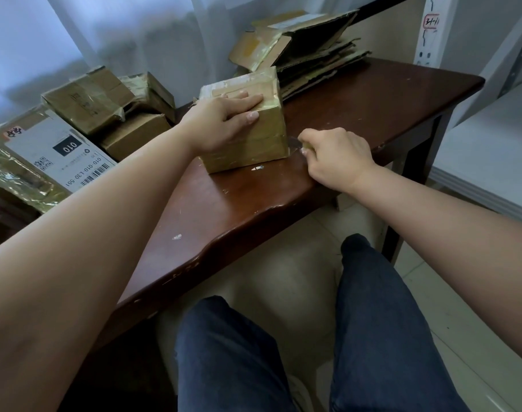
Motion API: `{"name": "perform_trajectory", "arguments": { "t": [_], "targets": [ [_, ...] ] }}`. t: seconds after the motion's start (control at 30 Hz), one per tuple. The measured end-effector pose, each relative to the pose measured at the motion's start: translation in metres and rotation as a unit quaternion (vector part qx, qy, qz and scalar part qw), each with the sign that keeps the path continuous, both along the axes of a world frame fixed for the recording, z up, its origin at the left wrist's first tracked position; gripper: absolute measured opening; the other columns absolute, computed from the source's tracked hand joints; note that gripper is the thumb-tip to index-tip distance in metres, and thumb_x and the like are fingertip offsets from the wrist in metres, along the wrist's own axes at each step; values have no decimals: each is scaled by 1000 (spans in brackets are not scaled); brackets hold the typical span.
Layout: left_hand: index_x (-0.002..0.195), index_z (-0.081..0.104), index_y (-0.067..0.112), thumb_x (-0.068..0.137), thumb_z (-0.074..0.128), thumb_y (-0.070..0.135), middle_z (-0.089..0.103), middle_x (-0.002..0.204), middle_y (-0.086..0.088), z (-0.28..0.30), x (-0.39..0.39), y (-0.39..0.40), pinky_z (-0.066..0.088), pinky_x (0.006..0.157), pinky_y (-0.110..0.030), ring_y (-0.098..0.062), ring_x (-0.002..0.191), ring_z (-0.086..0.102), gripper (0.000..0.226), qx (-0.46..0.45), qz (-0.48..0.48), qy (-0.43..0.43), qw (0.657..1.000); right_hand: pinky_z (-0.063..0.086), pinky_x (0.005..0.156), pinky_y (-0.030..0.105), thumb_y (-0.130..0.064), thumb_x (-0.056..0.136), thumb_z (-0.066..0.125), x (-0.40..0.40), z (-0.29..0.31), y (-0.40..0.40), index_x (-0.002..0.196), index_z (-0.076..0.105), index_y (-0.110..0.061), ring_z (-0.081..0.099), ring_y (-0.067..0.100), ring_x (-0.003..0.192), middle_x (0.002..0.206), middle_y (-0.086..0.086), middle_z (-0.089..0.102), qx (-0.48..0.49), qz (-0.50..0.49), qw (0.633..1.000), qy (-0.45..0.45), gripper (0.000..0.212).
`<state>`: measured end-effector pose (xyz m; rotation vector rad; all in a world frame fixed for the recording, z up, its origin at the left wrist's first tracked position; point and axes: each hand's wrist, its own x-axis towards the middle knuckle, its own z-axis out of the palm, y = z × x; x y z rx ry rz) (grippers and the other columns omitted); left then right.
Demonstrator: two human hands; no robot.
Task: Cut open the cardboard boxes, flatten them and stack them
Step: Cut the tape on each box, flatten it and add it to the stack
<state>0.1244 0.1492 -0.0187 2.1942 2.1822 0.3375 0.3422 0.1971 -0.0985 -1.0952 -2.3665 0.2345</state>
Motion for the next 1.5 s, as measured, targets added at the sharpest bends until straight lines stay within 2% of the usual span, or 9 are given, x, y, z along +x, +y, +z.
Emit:
{"name": "perform_trajectory", "arguments": {
  "t": [0.2,0.37,0.5,0.63,0.8,1.0,1.2,1.4,1.5],
  "targets": [
    [149,33,23,95,57,35,34,153,4,10,3,-6,17,108,-13,-4,139,26,60,-13,-28,-42,999,36,69,29,-31,97,48,13,-3,0,112,58,-21,58,22,89,94,-4,61,-76,-5,990,121,21],
    [141,47,22,78,70,54,49,144,-1,7,-20,-22,33,113,-42,-21,135,43,74,53,-15,17,998,43,69,32,-40,96,50,5,11,-4,95,67,-23,61,25,87,83,-5,66,-18,-13,989,149,25],
    [139,51,24,89,65,43,48,145,-1,-7,-26,-28,28,117,-36,-14,138,39,56,84,0,-34,996,49,67,34,-35,95,52,-15,14,-13,98,71,-25,64,26,85,90,-4,69,77,49,986,142,22],
    [132,57,31,90,60,49,56,136,4,-13,-25,-24,39,108,-34,-15,132,47,46,144,35,26,989,52,65,34,-19,85,62,-27,8,-13,117,67,-23,67,27,89,118,-5,63,146,124,979,76,33],
    [126,62,33,88,57,54,67,121,0,-14,-23,-18,45,96,-34,-21,116,60,44,197,49,68,977,50,68,37,-16,85,60,-41,7,-9,133,55,-23,64,30,96,133,-6,53,143,88,986,19,48],
    [123,63,37,85,60,59,70,117,1,-10,-29,-13,44,88,-32,-20,110,62,45,184,62,56,979,38,61,33,-26,88,58,-59,14,-11,128,52,-21,62,36,86,130,0,43,118,57,989,-68,41],
    [124,63,37,85,60,59,70,115,1,-9,-32,-18,42,86,-31,-20,109,61,45,178,74,50,980,33,53,26,-27,81,61,-45,-12,-24,92,68,-19,63,35,68,108,-2,61,154,88,984,-27,15],
    [133,55,36,85,58,61,65,125,3,-11,-23,-25,42,92,-33,-21,115,59,55,158,72,84,981,46,71,29,-42,90,56,-37,-10,-21,110,69,-35,63,23,102,113,-12,65,99,95,989,-47,25],
    [138,45,29,76,66,63,60,129,0,-21,-16,-29,42,82,-36,-26,110,59,74,126,68,155,978,50,80,34,-44,92,54,-33,-4,-18,112,68,-38,61,22,108,115,-12,67,54,93,994,-34,25]
  ]
}}
